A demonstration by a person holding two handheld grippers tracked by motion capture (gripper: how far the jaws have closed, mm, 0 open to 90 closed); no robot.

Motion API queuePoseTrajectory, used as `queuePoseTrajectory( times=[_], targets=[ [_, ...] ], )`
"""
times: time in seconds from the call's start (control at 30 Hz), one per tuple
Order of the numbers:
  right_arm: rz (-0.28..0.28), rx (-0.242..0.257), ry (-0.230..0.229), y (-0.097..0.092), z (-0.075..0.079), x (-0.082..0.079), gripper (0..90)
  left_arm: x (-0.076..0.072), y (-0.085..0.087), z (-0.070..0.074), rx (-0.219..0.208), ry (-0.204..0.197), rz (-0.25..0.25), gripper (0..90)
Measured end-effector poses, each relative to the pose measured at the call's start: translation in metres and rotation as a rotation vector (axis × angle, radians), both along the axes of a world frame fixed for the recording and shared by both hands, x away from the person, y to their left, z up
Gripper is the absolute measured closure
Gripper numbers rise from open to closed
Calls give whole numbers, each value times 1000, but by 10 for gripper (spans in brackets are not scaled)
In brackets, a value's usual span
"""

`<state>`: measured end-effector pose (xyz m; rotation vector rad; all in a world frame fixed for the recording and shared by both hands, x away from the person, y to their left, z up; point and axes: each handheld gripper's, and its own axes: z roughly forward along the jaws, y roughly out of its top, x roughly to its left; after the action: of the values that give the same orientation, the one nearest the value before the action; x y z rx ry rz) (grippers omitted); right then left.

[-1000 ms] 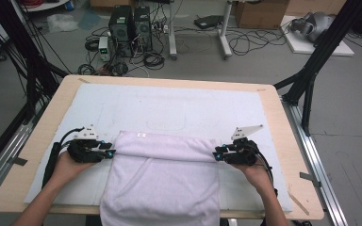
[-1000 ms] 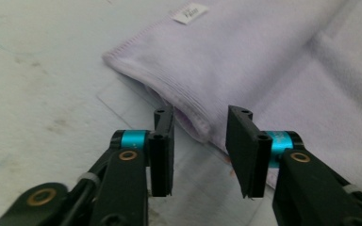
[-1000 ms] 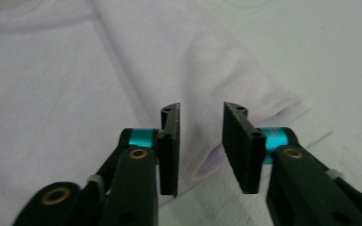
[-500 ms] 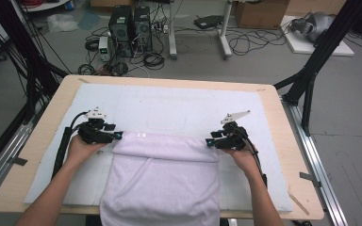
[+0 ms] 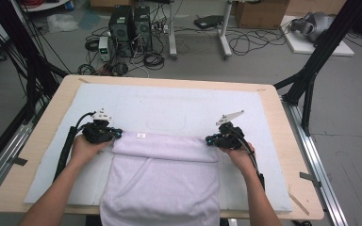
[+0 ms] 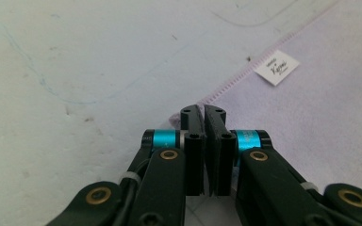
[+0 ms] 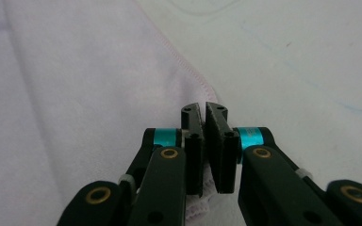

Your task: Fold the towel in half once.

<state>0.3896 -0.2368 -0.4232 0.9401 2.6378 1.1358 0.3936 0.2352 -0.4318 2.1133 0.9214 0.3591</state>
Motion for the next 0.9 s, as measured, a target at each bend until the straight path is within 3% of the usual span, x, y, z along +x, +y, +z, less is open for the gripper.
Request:
queuePoseTrajectory(
  times=[0.2,0.3,0.37,0.5,0.6,0.67,0.7,0.77,0.87,0.9],
  targets=[
    [0,70,-43,-9,21,-7,862,-7,14,18,-58,-46,16,896],
    [14,94,-77,-10,32,-14,862,-10,18,22,-97,-37,6,896],
    [24,81,-81,-8,33,-16,861,-9,15,20,-89,-31,7,881],
    [16,32,-44,-5,21,-10,859,-1,1,8,-52,-2,-2,753],
    [10,34,-37,-3,15,-6,858,7,-9,-2,-4,40,12,647],
    [8,34,-34,-2,13,-4,857,12,-15,-8,46,51,21,597],
    [7,33,-32,-2,12,-2,856,12,-16,-8,46,40,24,576],
    [3,35,-26,-2,9,-1,856,11,-17,-8,59,26,17,621],
    [4,33,-26,0,6,0,856,9,-21,-7,50,30,-17,816],
    [6,34,-25,0,5,0,857,8,-22,-7,64,25,-16,840]
  ],
)
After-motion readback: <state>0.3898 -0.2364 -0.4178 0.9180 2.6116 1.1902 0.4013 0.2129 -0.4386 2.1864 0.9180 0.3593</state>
